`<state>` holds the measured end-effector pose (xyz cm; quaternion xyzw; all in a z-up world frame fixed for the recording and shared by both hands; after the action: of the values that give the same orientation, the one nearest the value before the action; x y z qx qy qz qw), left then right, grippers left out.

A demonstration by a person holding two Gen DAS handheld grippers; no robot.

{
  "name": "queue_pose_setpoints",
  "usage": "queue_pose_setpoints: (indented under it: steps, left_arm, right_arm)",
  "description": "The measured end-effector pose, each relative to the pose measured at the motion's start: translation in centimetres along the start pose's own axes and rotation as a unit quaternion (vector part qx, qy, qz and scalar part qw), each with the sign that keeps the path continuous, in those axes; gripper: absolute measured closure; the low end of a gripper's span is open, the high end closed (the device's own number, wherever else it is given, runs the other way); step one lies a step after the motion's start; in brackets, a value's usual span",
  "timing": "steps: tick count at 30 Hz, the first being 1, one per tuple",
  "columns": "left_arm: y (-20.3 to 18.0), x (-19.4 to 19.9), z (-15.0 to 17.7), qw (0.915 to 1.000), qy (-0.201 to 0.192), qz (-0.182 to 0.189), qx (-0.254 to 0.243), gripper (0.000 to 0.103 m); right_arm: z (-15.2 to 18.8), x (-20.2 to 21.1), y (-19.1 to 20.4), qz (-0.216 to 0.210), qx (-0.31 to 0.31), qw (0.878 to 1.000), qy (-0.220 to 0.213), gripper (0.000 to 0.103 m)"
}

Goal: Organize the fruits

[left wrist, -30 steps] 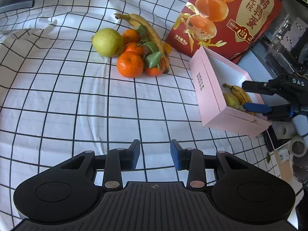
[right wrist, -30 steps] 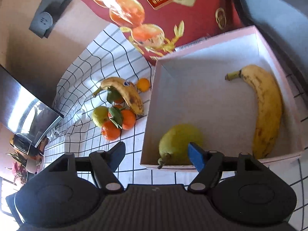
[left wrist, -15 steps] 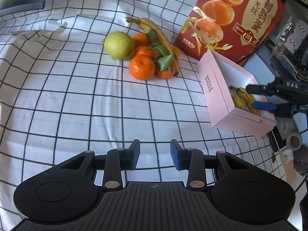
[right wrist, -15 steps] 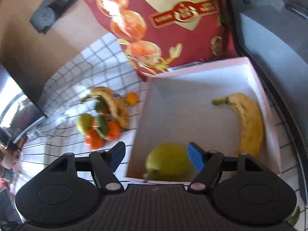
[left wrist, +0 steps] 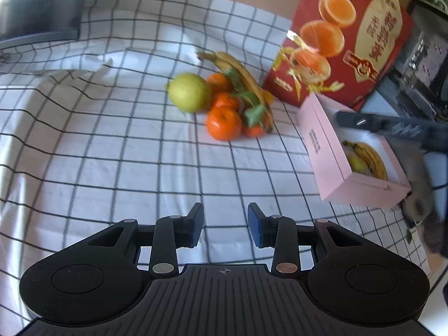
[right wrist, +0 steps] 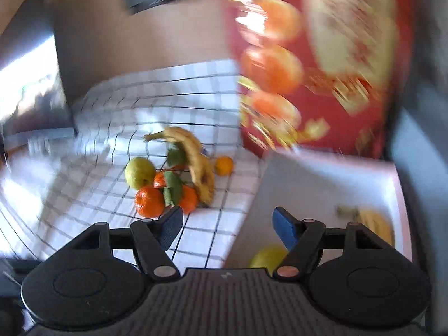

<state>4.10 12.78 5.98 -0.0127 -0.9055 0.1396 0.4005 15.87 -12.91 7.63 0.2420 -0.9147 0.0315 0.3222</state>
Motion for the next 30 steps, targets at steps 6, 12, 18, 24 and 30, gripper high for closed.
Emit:
queue_pose_setpoints:
  steps: [6,12,18,24,30]
  left_arm:
    - [3.5,1.0,-0.3,0.9988,-0.014,-0.029,0.036,0.065]
    - [7.0,2.0,0.2,0.9970,-0.017,-0.047,0.059,0.065]
    - [8.3,2.2,-0.2,0.9965,-0.024,-0.037,0.071,0.065]
    - [8.1,1.3,-0.3,0.9970,-0.014,-0.028,0.071,0.065]
    - [6.5,0.0,-0.9,0.9977,-0.006,-0.002,0.067,0.065]
  right_arm:
    - [-0.2,-4.4,7.6,-0.006,0.107,0.994,-0.002,0.031]
    - [0.8,-9.1,11.9,0.003,0.157,0.987,-0.023,0.044]
    - [1.8,-12.7,14.3,0.032,0.211,0.977,-0.008,0.044]
    - [2.1,-12.3,14.3,0.023,0.202,0.979,-0.004,0.058]
    - [3.6,-7.2,13.9,-0.035,0.175,0.984,-0.013,0.058]
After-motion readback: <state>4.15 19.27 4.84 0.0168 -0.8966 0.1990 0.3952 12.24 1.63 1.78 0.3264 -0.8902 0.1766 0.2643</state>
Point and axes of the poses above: each gripper's, at about its wrist camera, not at the fingertips, and x roughly against the way its jaws point, y to its left, z to its underside, the point moved 1 cm from there along -x, roughly the way its jaws point, and after that the axes turned 1 degree about -y, right-handed, at the moved point
